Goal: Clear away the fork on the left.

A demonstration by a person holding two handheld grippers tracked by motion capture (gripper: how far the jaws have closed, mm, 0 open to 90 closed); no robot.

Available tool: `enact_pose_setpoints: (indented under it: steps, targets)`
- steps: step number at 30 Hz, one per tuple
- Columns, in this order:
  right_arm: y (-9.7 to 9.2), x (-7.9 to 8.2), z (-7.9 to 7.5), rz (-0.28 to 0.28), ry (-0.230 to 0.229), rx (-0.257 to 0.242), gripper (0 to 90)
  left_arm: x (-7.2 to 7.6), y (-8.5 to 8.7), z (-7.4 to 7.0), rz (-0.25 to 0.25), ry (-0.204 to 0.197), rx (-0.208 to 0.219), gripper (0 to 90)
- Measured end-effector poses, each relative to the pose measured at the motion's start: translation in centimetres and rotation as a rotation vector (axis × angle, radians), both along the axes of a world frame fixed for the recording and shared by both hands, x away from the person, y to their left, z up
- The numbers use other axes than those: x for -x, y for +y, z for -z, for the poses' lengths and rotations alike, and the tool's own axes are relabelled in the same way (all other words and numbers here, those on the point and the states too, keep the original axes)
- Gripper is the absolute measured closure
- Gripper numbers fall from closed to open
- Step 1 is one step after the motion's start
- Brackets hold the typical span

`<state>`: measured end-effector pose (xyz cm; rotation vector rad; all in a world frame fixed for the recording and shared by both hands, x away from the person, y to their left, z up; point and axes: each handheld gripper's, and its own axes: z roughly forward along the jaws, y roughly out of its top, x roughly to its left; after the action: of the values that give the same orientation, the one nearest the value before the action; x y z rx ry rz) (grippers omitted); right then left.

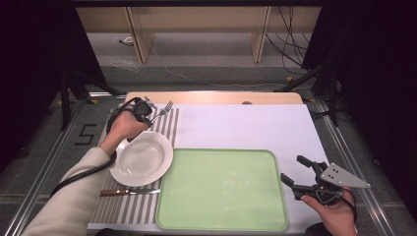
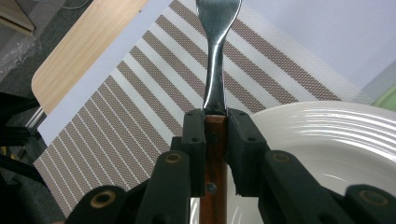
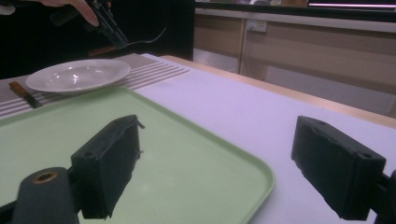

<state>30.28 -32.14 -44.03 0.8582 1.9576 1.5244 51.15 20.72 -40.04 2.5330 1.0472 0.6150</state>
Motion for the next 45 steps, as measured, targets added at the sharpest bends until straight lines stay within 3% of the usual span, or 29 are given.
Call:
enact_pose_setpoints:
  steps: [14, 26, 32, 37, 40, 45]
  targets:
    - [-0.1, -0.1, 0.1, 0.015, 0.000, -0.003, 16.4, 2.4, -0.1, 0.1, 0.009, 0.011, 0.046, 77.4]
    - [-0.1, -0.1, 0.1, 0.018, 0.003, -0.005, 16.7, 4.2, 0.0, -0.3, 0.020, 0.013, 0.052, 77.3]
    - [-0.2, -0.1, 0.1, 0.023, 0.003, -0.002, 16.7, 5.7, -0.6, -0.6, 0.043, 0.016, 0.081, 77.3]
    - [-0.2, -0.1, 0.1, 0.024, 0.005, -0.002, 16.8, 6.2, -0.8, -0.7, 0.057, 0.014, 0.081, 77.3]
    - [-0.2, -0.1, 0.1, 0.027, 0.006, -0.004, 16.8, 6.8, -1.0, -0.8, 0.066, 0.013, 0.057, 77.3]
    - [-0.2, -0.1, 0.1, 0.030, 0.006, -0.003, 16.8, 7.3, -1.1, -0.8, 0.060, 0.019, 0.069, 77.3]
